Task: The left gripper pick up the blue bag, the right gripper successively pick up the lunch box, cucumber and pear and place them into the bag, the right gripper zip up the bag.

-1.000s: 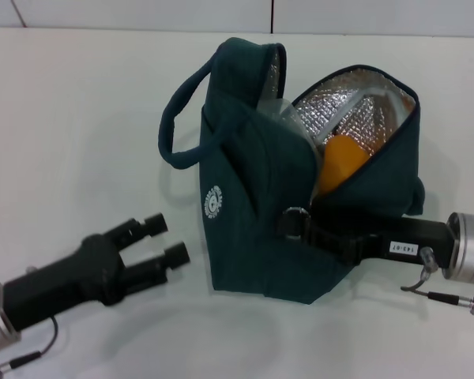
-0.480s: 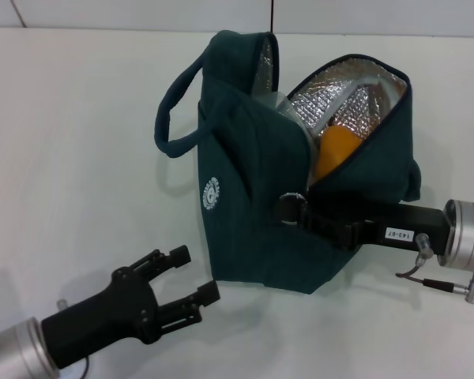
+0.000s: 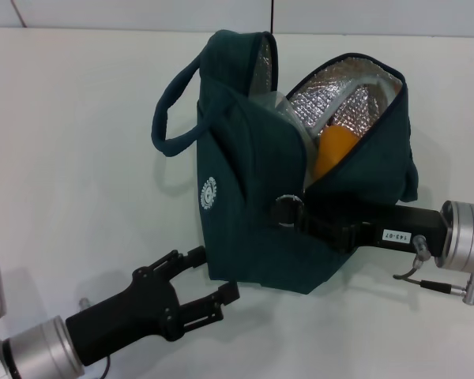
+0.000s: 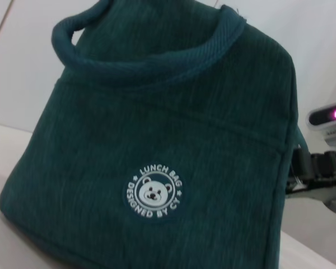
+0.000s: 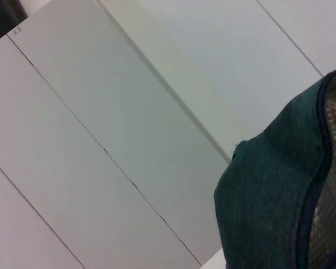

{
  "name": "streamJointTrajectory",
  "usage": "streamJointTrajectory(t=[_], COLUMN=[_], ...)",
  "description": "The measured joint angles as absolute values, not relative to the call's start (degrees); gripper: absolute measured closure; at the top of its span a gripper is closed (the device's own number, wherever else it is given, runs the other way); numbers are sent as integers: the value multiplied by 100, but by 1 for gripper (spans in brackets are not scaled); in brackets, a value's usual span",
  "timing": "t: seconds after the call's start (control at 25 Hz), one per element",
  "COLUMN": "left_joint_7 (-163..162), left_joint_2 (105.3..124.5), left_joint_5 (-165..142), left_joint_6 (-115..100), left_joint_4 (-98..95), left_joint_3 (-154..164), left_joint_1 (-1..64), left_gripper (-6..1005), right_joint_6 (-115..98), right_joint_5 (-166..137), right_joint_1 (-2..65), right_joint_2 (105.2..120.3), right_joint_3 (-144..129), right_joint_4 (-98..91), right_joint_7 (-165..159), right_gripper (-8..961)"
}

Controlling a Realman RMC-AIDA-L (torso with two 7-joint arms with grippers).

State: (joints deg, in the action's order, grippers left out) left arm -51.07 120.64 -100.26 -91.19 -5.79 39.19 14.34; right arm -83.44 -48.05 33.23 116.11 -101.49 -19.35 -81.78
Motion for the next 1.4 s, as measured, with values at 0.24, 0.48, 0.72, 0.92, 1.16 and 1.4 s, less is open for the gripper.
streamJointTrajectory(t=[0.24,0.48,0.72,0.92,1.16,1.4], left_joint_7=[-4997,-4989,-4987,-4985,-4983,-4983], left_joint_2=[12061,12064,12067,12061,12061,12065], left_joint_5=[-9871,-9800,-9719,-9631,-9631,-9634], left_joint_6=[-9097,-8925,-8666,-8586,-8382,-8297], left_joint_4=[-400,-237,-111,-62,-62,-62], left_joint_3=[3920,3903,3869,3869,3871,3889], left_joint_1=[1581,1743,1904,1957,2027,2053], left_gripper=[111,111,112,134,294,488], right_joint_6=[-8311,-8302,-8203,-8118,-8086,-8091], right_joint_5=[-4800,-4802,-4833,-4837,-4843,-4843], right_joint_1=[3374,3423,3464,3474,3487,3489], right_joint_2=[11618,11619,11619,11619,11619,11619], right_joint_3=[-10153,-10160,-10160,-10164,-10179,-10178], right_joint_4=[-1939,-1942,-1943,-1943,-1942,-1942], right_joint_7=[-8147,-8133,-8131,-8130,-8131,-8140], right_gripper=[944,943,943,943,943,943])
